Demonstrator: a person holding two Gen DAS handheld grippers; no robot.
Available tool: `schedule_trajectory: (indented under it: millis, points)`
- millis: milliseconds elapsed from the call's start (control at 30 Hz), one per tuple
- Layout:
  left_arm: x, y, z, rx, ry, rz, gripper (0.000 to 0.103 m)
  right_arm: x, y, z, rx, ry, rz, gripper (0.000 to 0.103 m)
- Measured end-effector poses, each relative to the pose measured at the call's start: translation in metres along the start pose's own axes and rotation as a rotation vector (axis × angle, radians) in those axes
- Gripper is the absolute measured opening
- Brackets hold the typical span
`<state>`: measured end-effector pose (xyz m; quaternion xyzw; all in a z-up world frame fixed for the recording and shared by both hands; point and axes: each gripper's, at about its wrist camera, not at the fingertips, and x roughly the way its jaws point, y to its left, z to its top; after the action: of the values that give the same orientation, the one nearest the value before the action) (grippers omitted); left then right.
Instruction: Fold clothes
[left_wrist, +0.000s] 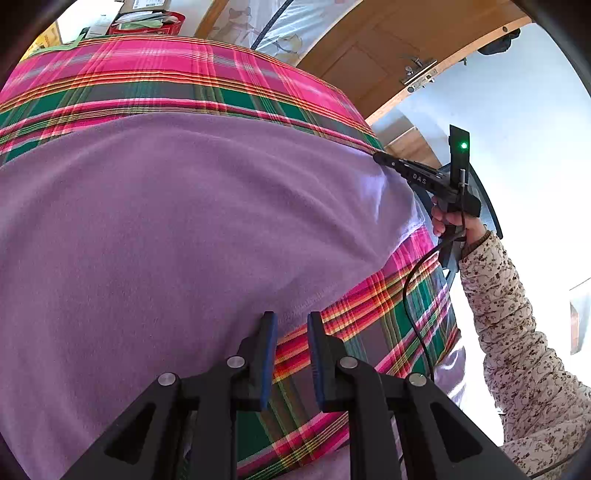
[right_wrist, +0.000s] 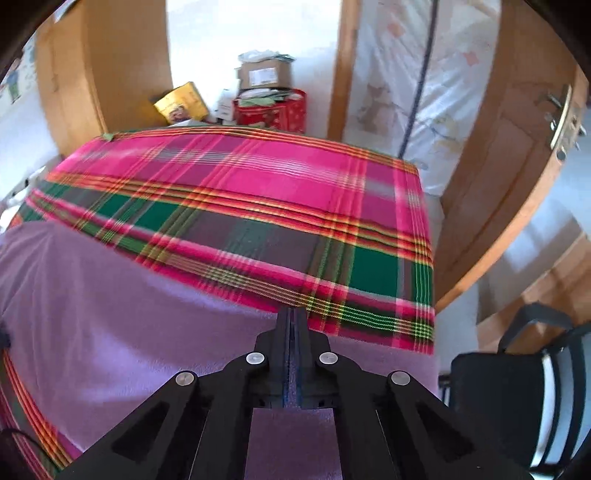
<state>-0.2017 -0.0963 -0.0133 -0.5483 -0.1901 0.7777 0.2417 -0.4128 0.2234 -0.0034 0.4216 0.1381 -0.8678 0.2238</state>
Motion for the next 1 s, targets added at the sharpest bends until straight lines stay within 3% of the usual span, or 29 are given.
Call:
schedule_trajectory:
  millis: [67, 267, 467, 600, 733, 1000]
  points:
    - [-0.001, -0.001, -0.001, 0.003, 0.004, 0.004, 0.017, 0.001, 0.002, 0.001, -0.002, 0.000, -0.057, 0.001]
    - [-0.019, -0.003, -0.009, 0.008, -0.022, 0.004, 0.017, -0.016, 0.010, -0.002, 0.033, 0.001, -0.032, 0.006]
    - [-0.068, -0.001, -0.029, 0.000, -0.110, 0.021, 0.017, -0.062, 0.044, 0.003, 0.007, -0.044, -0.061, 0.013]
    - [-0.113, 0.011, -0.046, -0.016, -0.179, 0.081, 0.017, -0.091, 0.082, 0.012, -0.046, -0.068, -0.049, 0.014]
    - [-0.158, 0.041, -0.062, -0.086, -0.236, 0.179, 0.017, -0.113, 0.134, 0.017, -0.137, -0.090, 0.009, 0.014]
    - [-0.219, 0.121, -0.092, -0.279, -0.275, 0.365, 0.017, -0.111, 0.259, 0.018, -0.277, -0.079, 0.245, 0.014]
